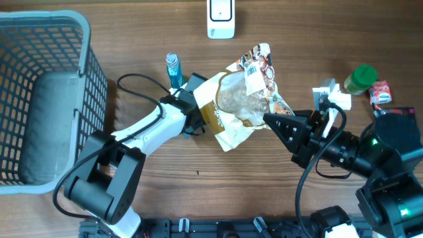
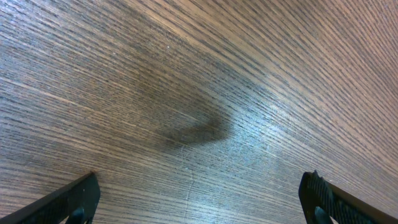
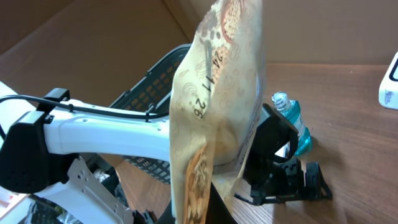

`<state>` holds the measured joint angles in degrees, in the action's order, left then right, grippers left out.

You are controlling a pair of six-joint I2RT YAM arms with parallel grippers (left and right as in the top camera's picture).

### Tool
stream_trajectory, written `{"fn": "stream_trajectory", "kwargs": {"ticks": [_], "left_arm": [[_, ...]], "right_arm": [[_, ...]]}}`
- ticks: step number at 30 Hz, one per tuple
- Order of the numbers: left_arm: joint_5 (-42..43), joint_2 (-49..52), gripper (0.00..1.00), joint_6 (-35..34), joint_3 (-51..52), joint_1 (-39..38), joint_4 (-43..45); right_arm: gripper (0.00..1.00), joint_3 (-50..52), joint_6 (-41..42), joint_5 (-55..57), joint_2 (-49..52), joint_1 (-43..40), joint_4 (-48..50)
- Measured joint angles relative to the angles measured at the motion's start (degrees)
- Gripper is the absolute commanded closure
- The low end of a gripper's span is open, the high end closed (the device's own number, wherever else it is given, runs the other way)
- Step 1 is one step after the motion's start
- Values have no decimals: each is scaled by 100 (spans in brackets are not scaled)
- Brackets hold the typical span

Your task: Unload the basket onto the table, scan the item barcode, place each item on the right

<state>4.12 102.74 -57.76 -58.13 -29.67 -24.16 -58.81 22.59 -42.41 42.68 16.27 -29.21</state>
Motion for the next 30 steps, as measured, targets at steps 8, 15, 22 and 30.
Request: {"fn": "stream_trajectory", "kwargs": {"ticks": [8, 15, 22, 30], "left_arm": [[0, 0, 0, 0, 0, 0, 0], [-17, 0, 0, 0, 0, 7, 0], [-48, 0, 0, 2, 0, 11, 0], [-66, 0, 0, 2, 0, 11, 0]], "right_arm": [[95, -31, -369, 820, 494, 0, 129], [95, -122, -651, 1364, 1991, -4, 1729], [95, -979, -1241, 1812, 4017, -4, 2192], [95, -2374, -1733, 2052, 4476, -393, 2057]]}}
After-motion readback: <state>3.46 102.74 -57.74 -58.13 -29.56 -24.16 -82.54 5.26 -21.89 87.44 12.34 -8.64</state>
